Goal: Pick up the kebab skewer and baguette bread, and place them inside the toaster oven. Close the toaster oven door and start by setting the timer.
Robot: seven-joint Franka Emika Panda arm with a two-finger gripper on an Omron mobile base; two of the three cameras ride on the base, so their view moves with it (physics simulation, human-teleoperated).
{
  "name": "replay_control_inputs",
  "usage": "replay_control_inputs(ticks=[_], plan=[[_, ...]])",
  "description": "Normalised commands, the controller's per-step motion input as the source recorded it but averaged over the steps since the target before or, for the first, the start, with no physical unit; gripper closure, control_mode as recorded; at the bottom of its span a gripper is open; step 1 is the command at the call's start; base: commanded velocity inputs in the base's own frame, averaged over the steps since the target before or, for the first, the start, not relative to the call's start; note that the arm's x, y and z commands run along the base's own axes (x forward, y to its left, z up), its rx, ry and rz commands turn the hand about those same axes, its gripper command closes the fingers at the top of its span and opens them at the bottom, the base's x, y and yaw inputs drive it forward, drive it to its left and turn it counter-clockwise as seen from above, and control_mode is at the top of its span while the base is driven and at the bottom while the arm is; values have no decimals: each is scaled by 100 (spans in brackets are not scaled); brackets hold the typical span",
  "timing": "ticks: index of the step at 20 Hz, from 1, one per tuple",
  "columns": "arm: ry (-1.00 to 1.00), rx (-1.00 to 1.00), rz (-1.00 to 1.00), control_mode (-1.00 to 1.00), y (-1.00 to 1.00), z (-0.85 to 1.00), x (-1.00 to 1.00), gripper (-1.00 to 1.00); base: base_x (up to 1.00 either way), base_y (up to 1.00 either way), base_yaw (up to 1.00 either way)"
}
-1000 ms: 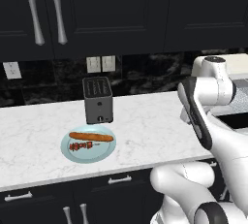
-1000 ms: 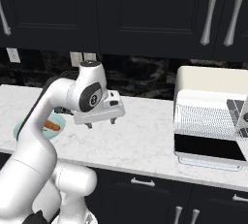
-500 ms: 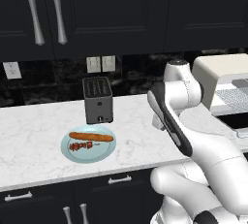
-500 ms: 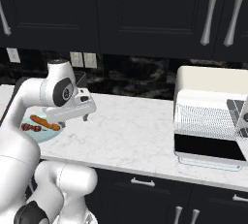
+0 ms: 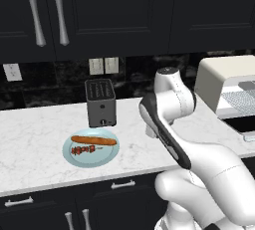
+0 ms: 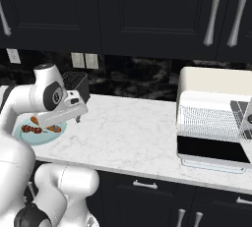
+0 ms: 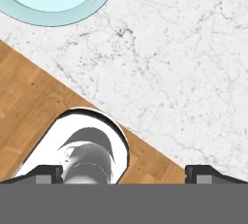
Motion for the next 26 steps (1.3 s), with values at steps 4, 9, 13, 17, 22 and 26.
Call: replay_control_inputs(ticks=[4,9,13,17,22,26], plan=[[0,4,10,-100,48,-29,61,-100,0,0,0],[0,0,4,-100,93,-10,60,-100,0,0,0],[5,0,8,-100,90,-6,42,-100,0,0,0],[1,0,12,-100,64,-21,26,-100,0,0,0],[1,1,11,-100,35,-46,19,-100,0,0,0],[0,1,9,-100,8,-36,43,-100,0,0,0]])
